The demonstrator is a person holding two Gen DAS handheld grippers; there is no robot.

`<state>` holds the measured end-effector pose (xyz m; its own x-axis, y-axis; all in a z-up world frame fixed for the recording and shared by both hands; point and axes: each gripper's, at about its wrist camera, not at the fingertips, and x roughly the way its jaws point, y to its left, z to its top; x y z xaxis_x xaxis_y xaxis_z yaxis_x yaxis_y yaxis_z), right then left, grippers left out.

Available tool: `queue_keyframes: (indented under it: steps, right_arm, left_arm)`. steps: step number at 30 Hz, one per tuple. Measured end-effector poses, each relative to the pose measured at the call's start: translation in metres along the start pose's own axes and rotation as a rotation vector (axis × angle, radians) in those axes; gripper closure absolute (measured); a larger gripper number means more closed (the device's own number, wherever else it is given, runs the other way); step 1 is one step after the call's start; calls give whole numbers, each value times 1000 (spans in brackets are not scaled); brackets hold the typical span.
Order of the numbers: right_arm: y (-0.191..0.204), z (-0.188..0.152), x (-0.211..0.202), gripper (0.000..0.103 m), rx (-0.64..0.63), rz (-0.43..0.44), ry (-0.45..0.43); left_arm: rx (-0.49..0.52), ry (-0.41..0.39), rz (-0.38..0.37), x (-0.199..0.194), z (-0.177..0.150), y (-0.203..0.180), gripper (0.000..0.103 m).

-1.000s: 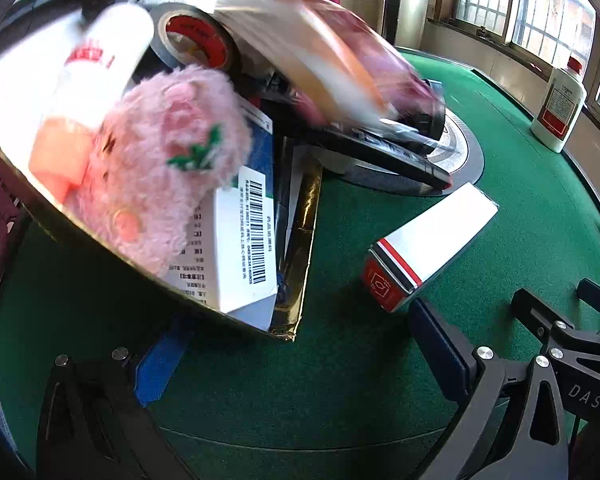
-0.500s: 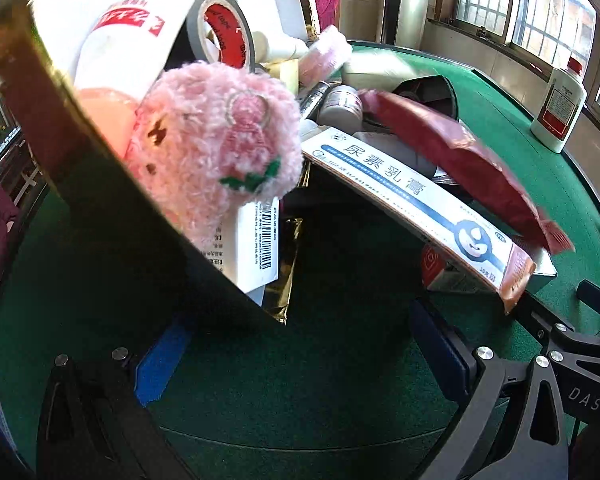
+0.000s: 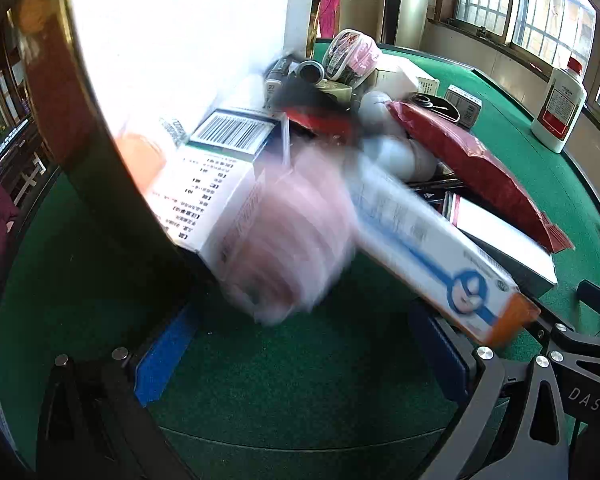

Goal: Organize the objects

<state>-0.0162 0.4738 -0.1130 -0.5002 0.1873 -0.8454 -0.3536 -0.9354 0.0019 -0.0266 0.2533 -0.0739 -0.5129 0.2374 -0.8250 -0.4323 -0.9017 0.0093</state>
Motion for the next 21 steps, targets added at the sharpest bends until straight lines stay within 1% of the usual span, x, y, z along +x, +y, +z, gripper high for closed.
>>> queue_keyframes:
  steps: [12, 16, 21]
  right_arm:
    - [0, 0, -1, 0, -1, 1, 0]
    - [0, 0, -1, 0, -3, 3, 0]
    - [0, 0, -1, 0, -4, 2, 0]
  left_arm:
    - [0, 0, 0, -1, 0, -2, 1]
    - [-1, 0, -1, -2, -1, 5, 1]
    - [-1, 0, -1, -2, 0, 5, 1]
